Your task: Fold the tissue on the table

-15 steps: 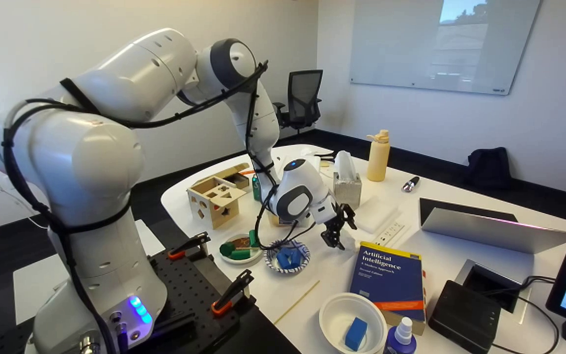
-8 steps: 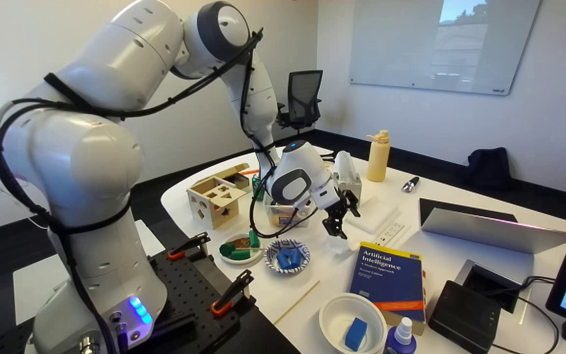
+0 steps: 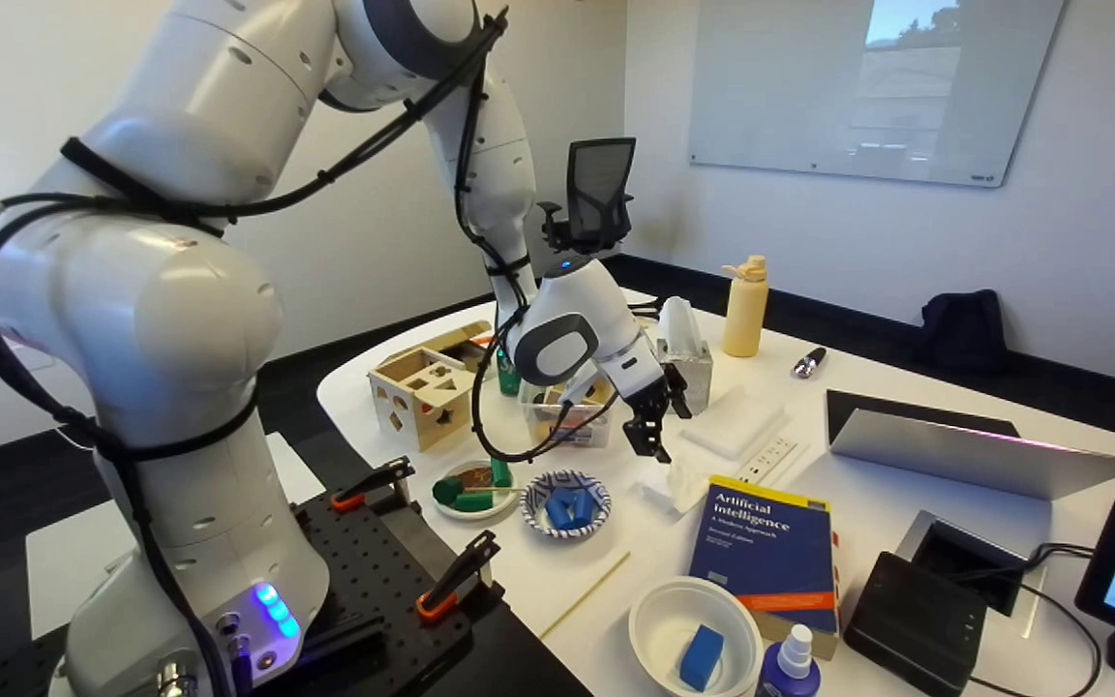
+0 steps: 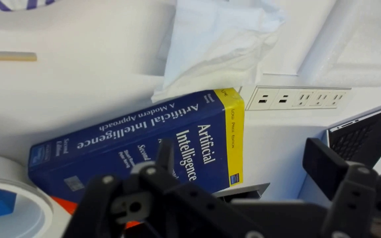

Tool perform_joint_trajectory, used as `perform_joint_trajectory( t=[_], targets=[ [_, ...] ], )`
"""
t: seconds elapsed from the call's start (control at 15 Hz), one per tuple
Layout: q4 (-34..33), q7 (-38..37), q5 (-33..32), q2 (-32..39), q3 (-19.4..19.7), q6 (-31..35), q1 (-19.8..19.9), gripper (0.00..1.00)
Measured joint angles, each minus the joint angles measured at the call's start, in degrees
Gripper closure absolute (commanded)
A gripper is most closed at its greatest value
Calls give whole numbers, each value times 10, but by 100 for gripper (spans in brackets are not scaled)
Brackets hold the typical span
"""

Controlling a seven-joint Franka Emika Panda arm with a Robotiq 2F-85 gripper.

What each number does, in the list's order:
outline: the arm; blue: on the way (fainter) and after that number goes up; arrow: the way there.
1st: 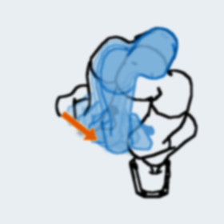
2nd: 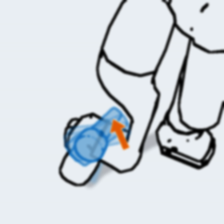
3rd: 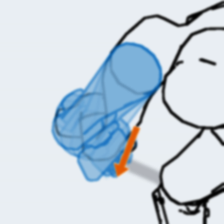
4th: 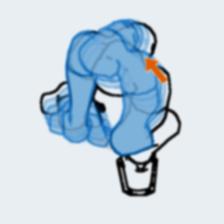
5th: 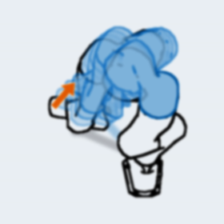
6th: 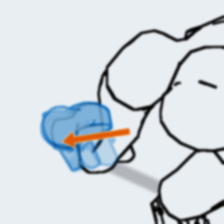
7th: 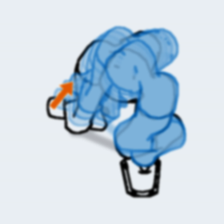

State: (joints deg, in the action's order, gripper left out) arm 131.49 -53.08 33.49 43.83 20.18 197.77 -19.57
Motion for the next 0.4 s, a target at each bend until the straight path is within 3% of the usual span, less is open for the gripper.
perform_joint_trajectory(
  t=[0.4],
  targets=[
    [16,73,1,-24,-32,-4,22,0]
  ],
)
